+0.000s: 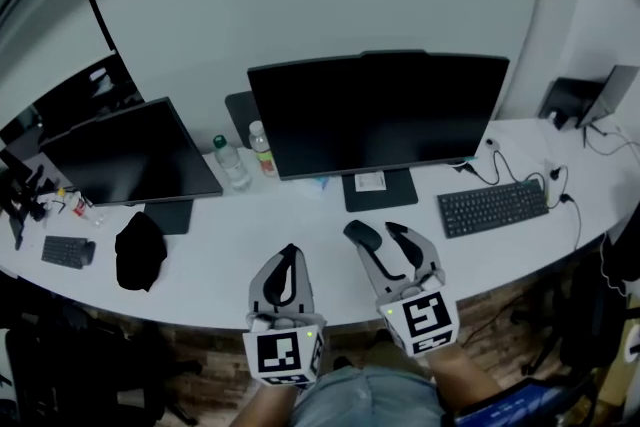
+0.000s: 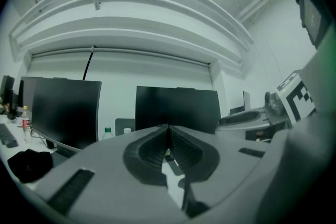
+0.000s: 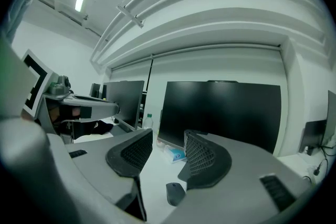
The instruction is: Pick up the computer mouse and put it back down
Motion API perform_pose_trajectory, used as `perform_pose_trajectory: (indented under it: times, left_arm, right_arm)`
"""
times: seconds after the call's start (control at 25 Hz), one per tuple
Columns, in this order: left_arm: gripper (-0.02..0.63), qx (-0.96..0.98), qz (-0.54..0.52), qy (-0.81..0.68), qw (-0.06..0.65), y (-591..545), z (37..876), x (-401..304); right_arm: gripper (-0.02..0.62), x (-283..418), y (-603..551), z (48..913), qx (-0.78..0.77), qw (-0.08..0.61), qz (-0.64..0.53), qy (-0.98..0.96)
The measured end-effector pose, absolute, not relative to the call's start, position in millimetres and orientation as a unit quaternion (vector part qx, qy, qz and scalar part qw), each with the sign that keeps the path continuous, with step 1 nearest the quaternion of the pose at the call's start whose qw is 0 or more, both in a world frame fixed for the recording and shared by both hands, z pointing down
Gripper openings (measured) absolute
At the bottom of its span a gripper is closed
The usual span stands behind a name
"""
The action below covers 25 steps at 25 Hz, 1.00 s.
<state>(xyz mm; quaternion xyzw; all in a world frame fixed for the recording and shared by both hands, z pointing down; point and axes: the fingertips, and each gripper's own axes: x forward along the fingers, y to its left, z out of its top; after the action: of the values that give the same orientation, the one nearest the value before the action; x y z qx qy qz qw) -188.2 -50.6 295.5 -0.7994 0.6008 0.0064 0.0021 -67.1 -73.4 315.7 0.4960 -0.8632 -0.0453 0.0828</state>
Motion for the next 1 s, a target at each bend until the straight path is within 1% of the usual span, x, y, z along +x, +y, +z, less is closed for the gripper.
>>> perform_pose_trajectory:
  times: [0.12,0.44,0.8,1.0]
  left_arm:
    - [0.008,-0.800,-0.004,0.600,0.003,-60.1,301.8,-179.7]
    - [0.008,-0.795,-0.020,0.605,-0.027,-89.9,315.5,-158.4]
    - [0.008,-0.776,-0.045,0.625,-0.068,-118.1,349.7,-153.0]
    - [0.008,-0.764,-0.066,0.635,-0.093,-133.8,375.5,-150.8]
  right_arm:
    - [0.206,-59.6,-81.4,317.0,0.493,0.085,-0.040,-0.865]
    - [0.218,-47.1,-114.0,339.5,0.467,0.108,-0.009,-0.878]
    - [0.224,-47.4,-145.1,388.5,0.427,0.143,0.037,-0.892]
    - [0.230,-51.7,-158.8,425.7,0.404,0.177,0.057,-0.896]
